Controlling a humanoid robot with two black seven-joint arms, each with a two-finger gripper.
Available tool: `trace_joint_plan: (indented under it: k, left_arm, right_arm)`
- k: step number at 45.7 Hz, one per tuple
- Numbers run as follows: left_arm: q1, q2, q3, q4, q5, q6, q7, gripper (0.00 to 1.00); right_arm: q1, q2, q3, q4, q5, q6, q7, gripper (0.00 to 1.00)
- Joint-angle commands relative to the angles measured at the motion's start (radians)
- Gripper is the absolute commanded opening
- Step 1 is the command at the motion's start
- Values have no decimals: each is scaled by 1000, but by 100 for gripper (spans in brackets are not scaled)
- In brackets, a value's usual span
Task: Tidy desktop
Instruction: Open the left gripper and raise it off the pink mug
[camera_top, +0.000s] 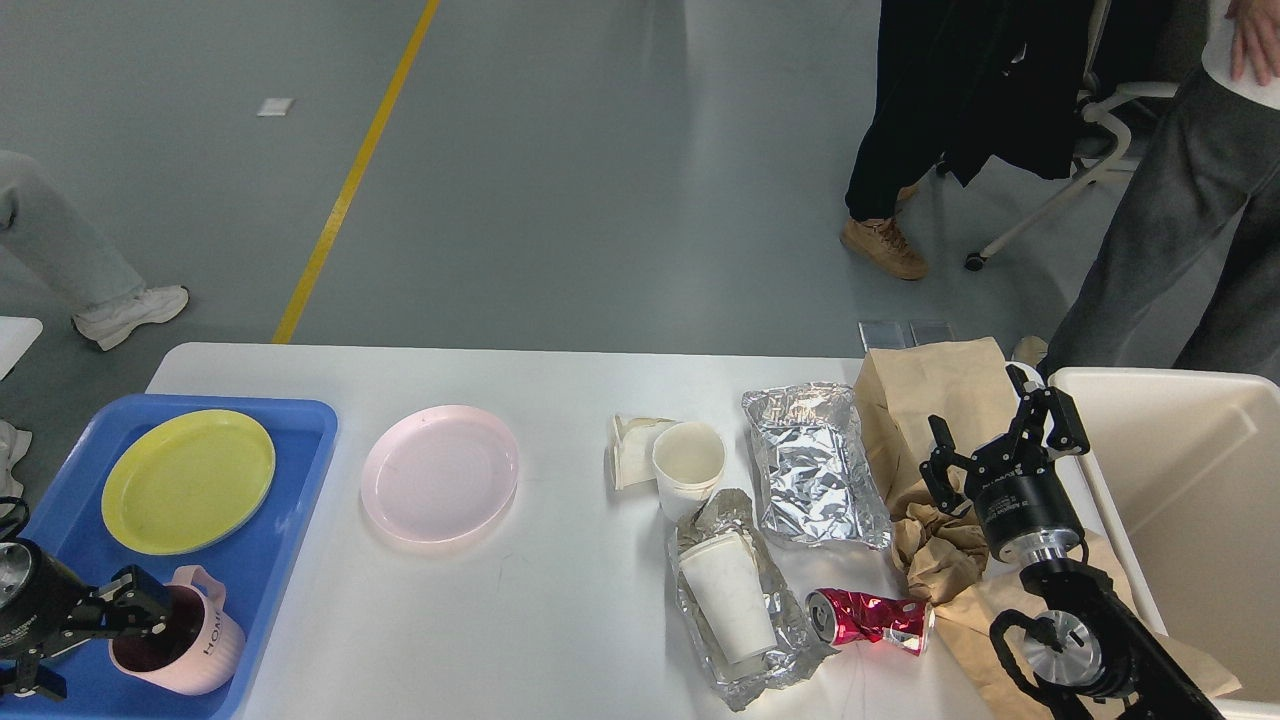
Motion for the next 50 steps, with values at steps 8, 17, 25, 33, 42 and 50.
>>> trace_joint_plan:
  k: [8, 17, 25, 33, 42, 50]
  left_arm:
    - [-108, 2, 105, -67, -3, 9, -10, 90]
    - [-388, -3, 315, -247, -63, 14, -8, 90]
    - [-714, -56, 456, -484, -94, 45, -10, 90]
    - [-1053, -258, 585, -684, -239, 46, -10, 90]
    - [-1304, -475, 596, -799, -382, 23, -8, 90]
    - [-1429, -601, 584, -836, -516, -52, -10, 90]
  right_arm:
    - [0, 0, 0, 0, 2, -1, 0, 100]
    - [0, 0, 0, 0, 0, 0, 0, 100]
    - [0, 0, 0, 0, 2, 0, 0, 100]
    - [0, 0, 0, 0, 2, 0, 0, 100]
    - [0, 0, 0, -1, 0, 0, 0, 100]
    - [0, 0, 0, -1, 0, 0, 0, 100]
